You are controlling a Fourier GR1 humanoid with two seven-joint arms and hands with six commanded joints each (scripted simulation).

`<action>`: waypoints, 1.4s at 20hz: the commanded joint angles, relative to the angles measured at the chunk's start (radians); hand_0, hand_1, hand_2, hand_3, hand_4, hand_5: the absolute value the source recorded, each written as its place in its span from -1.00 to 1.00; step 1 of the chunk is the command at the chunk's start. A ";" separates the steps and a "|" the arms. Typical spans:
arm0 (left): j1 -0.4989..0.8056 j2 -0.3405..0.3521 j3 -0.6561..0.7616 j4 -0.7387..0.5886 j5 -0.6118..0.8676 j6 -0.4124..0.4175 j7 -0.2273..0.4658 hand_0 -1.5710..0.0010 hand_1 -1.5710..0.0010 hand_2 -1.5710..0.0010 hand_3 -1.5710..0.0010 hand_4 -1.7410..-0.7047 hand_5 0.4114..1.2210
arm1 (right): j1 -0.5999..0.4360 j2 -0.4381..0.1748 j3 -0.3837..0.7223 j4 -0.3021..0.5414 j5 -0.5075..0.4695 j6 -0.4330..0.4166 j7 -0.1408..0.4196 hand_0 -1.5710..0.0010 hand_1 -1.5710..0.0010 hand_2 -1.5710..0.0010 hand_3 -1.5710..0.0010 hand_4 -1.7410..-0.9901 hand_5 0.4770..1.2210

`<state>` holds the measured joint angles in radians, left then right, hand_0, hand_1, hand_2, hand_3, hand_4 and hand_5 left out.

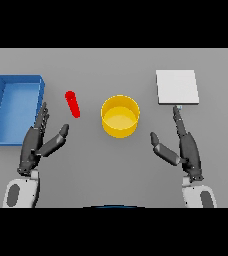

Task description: Pick up the red beaker and tilt it to pour out 1 green nut into yellow bowl. Pick up the yellow bowl and place it on the metallic measuring scale.

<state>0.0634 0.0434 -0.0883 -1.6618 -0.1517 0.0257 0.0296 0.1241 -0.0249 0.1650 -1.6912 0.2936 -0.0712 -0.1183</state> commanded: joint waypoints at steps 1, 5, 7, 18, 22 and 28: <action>-0.015 -0.001 -0.002 0.026 -0.010 0.002 0.005 1.00 1.00 1.00 1.00 0.26 -0.51 | 0.000 -0.002 -0.004 -0.007 -0.010 0.004 -0.004 1.00 1.00 1.00 1.00 0.65 -0.51; -0.085 -0.010 -0.002 0.117 -0.035 0.013 -0.036 1.00 1.00 1.00 1.00 0.21 -0.47 | -0.008 -0.009 -0.016 -0.023 -0.021 0.006 0.031 1.00 1.00 1.00 1.00 0.59 -0.54; -0.143 -0.015 0.019 0.198 -0.033 0.025 -0.065 1.00 1.00 1.00 1.00 0.16 -0.45 | -0.002 0.004 -0.013 -0.019 -0.040 0.016 0.020 1.00 1.00 1.00 1.00 0.52 -0.53; -0.420 -0.024 0.112 0.568 -0.030 0.077 -0.171 1.00 1.00 1.00 1.00 0.06 -0.46 | -0.009 0.004 -0.019 -0.015 -0.045 0.015 0.006 1.00 1.00 1.00 1.00 0.32 -0.48; -0.491 -0.037 0.112 0.678 -0.066 0.114 -0.228 1.00 1.00 1.00 1.00 -0.04 -0.39 | -0.018 -0.001 -0.018 -0.026 -0.047 0.021 0.018 1.00 1.00 1.00 1.00 0.31 -0.45; -0.598 -0.037 0.137 0.808 -0.078 0.144 -0.274 1.00 1.00 1.00 1.00 -0.07 -0.33 | 0.011 -0.002 -0.021 -0.033 -0.057 0.025 0.000 1.00 1.00 1.00 1.00 0.28 -0.43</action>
<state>-0.5346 0.0064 0.0490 -0.8538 -0.2299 0.1696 -0.2430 0.1351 -0.0266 0.1439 -1.7244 0.2369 -0.0459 -0.1202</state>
